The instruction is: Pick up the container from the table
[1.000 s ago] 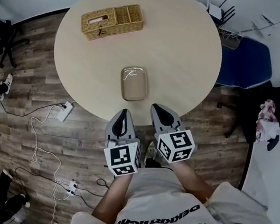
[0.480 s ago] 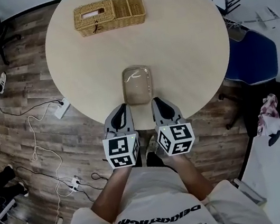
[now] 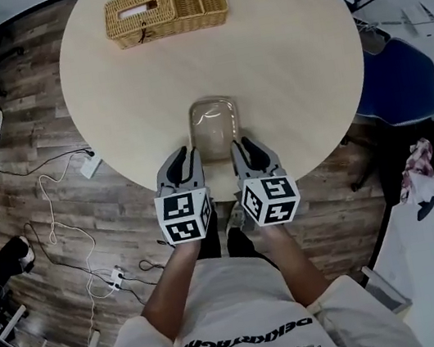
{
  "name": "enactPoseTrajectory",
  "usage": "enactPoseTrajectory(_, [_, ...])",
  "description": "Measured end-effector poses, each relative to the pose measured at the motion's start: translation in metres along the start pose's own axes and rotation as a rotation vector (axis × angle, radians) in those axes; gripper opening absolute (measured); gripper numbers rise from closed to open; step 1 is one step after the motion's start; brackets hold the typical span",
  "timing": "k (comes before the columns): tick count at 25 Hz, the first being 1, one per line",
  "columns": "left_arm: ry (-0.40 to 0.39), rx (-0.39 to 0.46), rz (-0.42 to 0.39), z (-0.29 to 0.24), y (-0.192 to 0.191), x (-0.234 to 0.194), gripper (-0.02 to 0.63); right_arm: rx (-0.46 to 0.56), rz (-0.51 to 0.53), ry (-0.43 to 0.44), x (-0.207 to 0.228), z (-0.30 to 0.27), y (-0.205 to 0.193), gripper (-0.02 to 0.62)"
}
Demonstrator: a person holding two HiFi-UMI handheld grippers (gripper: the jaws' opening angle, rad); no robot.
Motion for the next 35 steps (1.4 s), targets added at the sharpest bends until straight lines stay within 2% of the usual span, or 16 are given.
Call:
enactPoseTrajectory(6, [-0.002,-0.034,0.020,-0.021,-0.007,-0.012,0.097,-0.021,-0.018,-0.023,0.009,-0.020,-0.004,0.120])
enactPoseTrajectory(19, [-0.011,-0.085,0.056,-0.049,-0.021,-0.024,0.097,-0.058,-0.094,-0.082,0.029,-0.041,-0.018,0.113])
enactPoseTrajectory(35, [-0.028,-0.095,0.054,-0.056,-0.024,-0.015,0.046,-0.069,-0.091,-0.077,0.031,-0.042,-0.021,0.071])
Point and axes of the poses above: the fingertips, and each gripper's own axes: z backward along the fingers, x to its right, y out of its top, the point moved 4 cm from there along z, backward along the fingers, and after that the axes turned 7 degrees about -x, right-handed, at the moved point
